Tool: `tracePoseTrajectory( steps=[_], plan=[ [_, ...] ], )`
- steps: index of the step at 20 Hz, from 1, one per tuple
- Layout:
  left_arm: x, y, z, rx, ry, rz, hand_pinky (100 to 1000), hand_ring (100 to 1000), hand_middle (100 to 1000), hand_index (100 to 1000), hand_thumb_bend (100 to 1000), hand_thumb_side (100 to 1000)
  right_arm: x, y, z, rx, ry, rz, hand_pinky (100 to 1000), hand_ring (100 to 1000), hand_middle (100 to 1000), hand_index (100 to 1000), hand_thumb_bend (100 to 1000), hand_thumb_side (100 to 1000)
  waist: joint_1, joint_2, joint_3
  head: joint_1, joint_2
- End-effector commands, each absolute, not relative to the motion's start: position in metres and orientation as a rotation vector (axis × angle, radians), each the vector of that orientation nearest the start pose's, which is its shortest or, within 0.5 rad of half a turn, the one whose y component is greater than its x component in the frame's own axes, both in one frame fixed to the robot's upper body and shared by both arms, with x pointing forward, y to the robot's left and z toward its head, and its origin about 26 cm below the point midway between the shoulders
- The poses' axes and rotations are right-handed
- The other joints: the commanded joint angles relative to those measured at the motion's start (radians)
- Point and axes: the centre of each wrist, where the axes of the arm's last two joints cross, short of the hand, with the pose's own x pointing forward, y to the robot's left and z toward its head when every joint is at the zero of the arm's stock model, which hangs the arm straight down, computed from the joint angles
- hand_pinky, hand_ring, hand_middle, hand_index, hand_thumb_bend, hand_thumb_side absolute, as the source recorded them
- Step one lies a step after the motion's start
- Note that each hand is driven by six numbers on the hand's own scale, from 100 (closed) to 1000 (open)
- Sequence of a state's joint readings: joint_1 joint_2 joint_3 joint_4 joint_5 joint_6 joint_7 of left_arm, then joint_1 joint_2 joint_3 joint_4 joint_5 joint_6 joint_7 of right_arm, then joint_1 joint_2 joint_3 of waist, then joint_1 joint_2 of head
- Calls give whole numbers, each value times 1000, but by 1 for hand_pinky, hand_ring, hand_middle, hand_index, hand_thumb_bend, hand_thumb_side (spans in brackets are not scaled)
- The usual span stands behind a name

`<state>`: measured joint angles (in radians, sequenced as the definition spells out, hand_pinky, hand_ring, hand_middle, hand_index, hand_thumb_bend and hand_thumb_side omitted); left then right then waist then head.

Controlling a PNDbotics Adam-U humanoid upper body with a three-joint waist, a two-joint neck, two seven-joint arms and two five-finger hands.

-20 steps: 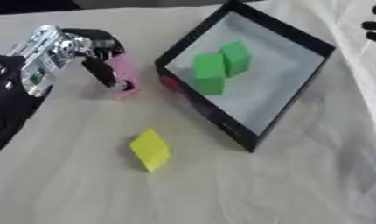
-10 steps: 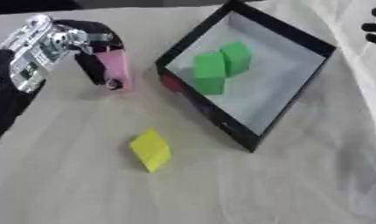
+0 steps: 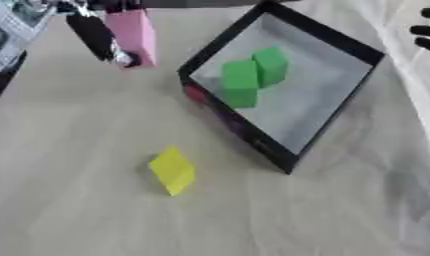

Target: Pick up objects on the table and place them in the box.

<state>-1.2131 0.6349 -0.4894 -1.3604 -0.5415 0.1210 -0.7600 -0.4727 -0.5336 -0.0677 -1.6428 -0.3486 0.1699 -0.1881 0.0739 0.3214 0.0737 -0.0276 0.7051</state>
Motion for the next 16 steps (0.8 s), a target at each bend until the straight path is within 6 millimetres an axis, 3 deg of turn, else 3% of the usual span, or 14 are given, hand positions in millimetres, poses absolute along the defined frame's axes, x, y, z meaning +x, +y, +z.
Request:
tracePoseTrajectory(
  steps=[1, 12, 13, 14, 16],
  plan=[
    [405, 175, 388, 861, -1523, -1793, 782, 618, 566, 671, 100, 100, 358, -336, 227, -234, -2001, 45, 881, 784, 815, 904, 100, 660, -17, -37, -1, 0, -12],
    [402, 119, 394, 828, -1770, -1928, 775, 638, 586, 677, 109, 100, 361, -323, 244, -178, -2061, 42, 880, 785, 816, 905, 100, 651, -16, -28, -40, 40, -33],
    [404, 117, 391, 822, -1781, -1931, 775, 638, 586, 676, 107, 100, 362, -321, 246, -168, -2069, 42, 880, 785, 818, 904, 100, 724, -16, -26, -48, 44, -36],
    [406, 115, 387, 815, -1788, -1934, 776, 643, 593, 675, 110, 100, 362, -318, 248, -157, -2078, 40, 880, 785, 816, 904, 100, 650, -16, -25, -56, 48, -39],
    [411, 111, 381, 812, -1793, -1947, 775, 649, 600, 674, 110, 100, 363, -315, 252, -142, -2092, 38, 880, 785, 816, 904, 100, 646, -15, -23, -71, 54, -44]
  ],
)
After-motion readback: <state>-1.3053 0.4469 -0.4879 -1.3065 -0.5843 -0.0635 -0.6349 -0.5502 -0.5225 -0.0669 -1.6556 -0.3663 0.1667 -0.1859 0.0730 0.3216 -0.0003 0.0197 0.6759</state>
